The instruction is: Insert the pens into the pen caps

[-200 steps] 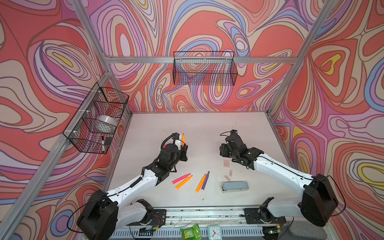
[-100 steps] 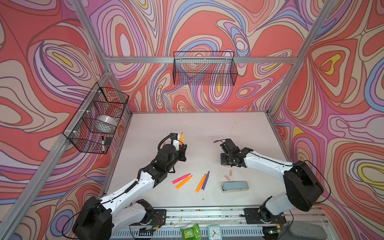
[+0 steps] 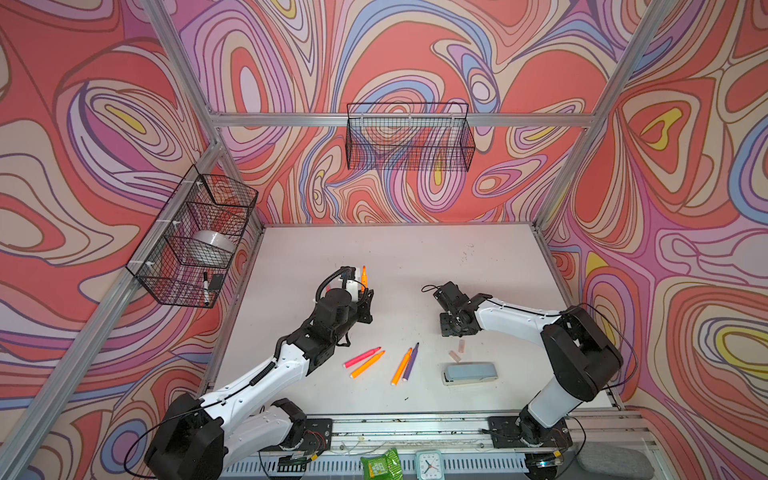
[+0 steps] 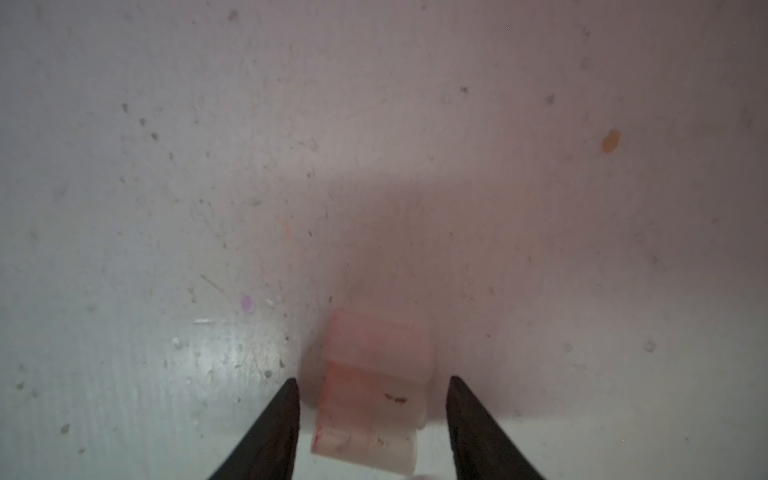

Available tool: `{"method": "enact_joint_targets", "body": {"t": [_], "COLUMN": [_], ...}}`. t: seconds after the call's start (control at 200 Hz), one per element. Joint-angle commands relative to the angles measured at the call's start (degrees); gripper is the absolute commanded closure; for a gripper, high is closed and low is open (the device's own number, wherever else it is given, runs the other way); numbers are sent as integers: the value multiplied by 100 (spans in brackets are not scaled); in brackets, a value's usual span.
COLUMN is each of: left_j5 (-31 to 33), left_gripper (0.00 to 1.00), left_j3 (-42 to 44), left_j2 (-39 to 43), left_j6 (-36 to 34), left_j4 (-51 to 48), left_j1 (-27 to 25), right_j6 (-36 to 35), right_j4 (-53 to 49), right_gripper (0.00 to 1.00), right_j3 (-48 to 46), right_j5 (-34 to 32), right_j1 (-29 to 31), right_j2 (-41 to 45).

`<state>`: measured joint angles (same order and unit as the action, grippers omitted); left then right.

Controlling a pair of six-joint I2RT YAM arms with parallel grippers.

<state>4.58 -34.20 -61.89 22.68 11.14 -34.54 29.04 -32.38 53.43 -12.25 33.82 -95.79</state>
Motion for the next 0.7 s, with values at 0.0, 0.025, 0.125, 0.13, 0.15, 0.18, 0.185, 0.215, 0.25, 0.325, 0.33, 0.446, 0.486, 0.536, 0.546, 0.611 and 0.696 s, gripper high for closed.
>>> {"method": "enact_joint_targets", "body": {"t": [0.0,0.025,0.125,0.13,0.15,0.18,0.185,0.215,0.25,0.325,0.33,0.446,0.486,0.536,0.546,0.611,0.696], "left_j5": [18,17,17,17,9,1,-4,-10,-10,-27,-23,-27,-25,-19,-19,-17,-17], "left_gripper": [100,100,100,100,100,100,100,100,100,100,100,100,100,100,100,100,100], "left_j3": [-83,-79,-91,-89,-91,-93,-94,-89,-91,-99,-97,-101,-101,-99,-103,-100,-90], "left_j2": [50,52,55,55,55,59,65,68,63,65,68,81,88,102,106,116,126], "left_j6": [-45,-49,-49,-47,-45,-45,-49,-44,-44,-44,-44,-53,-53,-62,-62,-62,-67], "left_j4": [-85,-85,-94,-94,-94,-94,-94,-94,-98,-103,-103,-115,-120,-120,-116,-125,-129], "left_j1": [0,0,0,0,0,2,1,0,0,0,0,0,0,0,0,0,0], "right_j6": [37,39,49,49,44,43,42,42,41,32,32,8,14,8,13,-14,-13], "right_j4": [60,77,84,83,93,96,98,94,90,43,37,10,19,29,30,4,-57], "right_gripper": [42,42,42,42,42,42,42,42,42,42,42,42,42,42,42,42,42], "right_j3": [191,222,366,372,400,445,456,503,570,729,738,986,1047,1122,1136,1247,1391], "right_j5": [178,217,241,245,249,270,269,282,293,311,315,460,532,582,590,593,532], "right_j1": [8,4,0,5,4,10,6,3,5,9,5,5,11,45,56,144,277], "right_j2": [-75,-101,-258,-266,-296,-347,-359,-404,-463,-537,-537,-862,-920,-996,-1019,-1124,-1255]}}
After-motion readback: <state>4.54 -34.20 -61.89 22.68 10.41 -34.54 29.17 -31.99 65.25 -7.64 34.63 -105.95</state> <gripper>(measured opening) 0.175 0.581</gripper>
